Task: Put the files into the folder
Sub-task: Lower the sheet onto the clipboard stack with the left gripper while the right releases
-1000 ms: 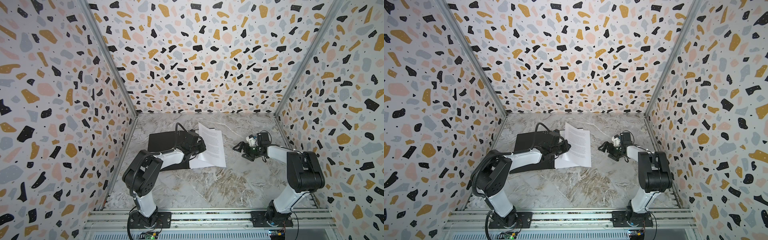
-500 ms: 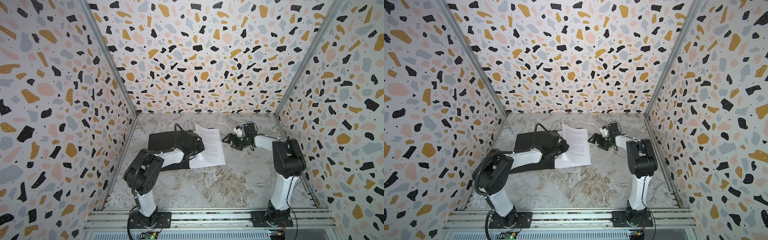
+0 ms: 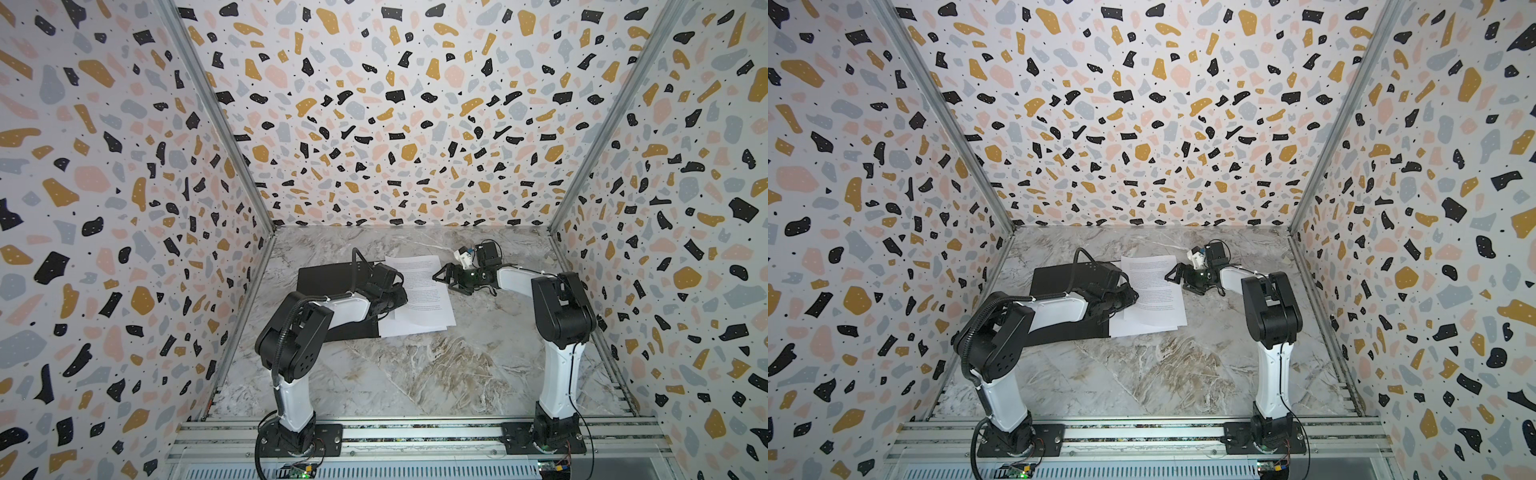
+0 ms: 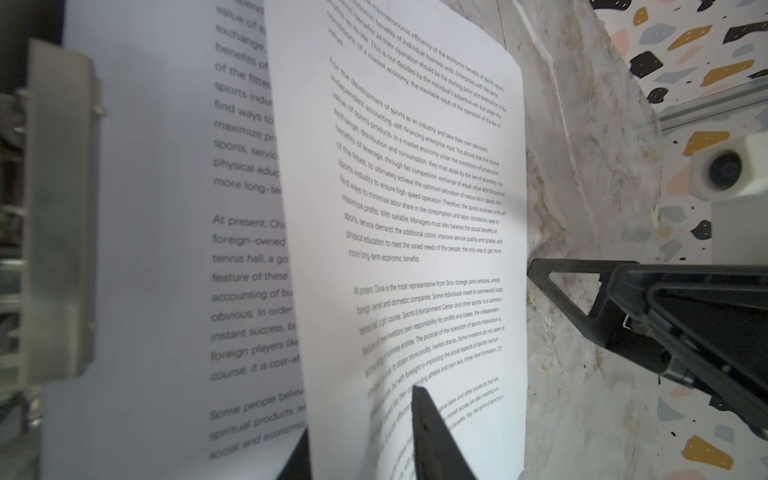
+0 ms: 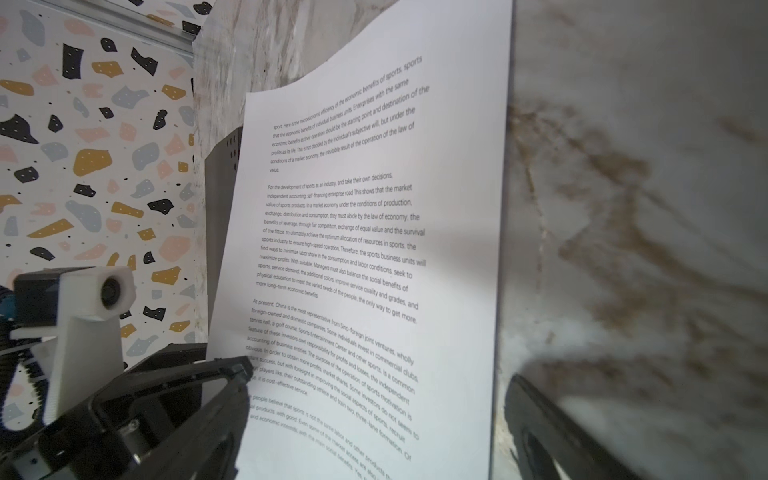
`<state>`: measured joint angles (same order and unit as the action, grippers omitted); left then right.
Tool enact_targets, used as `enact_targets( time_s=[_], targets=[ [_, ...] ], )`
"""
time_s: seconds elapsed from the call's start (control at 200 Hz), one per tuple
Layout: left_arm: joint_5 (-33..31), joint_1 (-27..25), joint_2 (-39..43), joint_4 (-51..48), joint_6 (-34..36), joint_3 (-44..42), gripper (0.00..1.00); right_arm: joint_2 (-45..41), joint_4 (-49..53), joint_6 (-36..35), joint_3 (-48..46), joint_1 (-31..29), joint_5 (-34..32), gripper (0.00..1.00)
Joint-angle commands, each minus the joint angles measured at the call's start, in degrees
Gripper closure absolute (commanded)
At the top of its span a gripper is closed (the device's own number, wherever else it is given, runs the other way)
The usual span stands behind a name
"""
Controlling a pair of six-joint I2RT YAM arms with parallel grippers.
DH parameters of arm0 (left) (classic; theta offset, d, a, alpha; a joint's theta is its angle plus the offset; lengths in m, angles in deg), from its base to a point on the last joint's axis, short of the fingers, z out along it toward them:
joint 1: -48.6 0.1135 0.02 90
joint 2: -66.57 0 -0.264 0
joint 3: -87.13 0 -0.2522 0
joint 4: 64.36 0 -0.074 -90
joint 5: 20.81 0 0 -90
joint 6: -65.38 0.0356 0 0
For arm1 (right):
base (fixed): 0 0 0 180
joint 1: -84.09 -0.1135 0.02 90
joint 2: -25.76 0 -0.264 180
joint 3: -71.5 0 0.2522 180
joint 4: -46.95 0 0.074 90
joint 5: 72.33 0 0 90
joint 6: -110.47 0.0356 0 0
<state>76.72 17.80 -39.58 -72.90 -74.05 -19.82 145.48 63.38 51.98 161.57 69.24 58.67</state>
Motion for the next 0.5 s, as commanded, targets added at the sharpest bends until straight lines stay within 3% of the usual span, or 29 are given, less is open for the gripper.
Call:
enact_targets(
  time_s=[0.0,0.255,0.496],
  targets=[
    [0.1,0.4,1.1,-2.7,1.6,1.8,0.62,3.4,5.2,0.9,-1.1,-0.6,-2.2,0.03],
    [0.8,0.4,2.3,-4.6,2.3,2.2,0.52,4.1,4.7,0.8,-0.9,-0.9,-1.0,0.03],
    [0.1,0.5,3.7,-6.2,2.3,1.8,0.49,4.0,4.8,0.5,-0.8,-1.3,-0.4,0.04]
  ],
)
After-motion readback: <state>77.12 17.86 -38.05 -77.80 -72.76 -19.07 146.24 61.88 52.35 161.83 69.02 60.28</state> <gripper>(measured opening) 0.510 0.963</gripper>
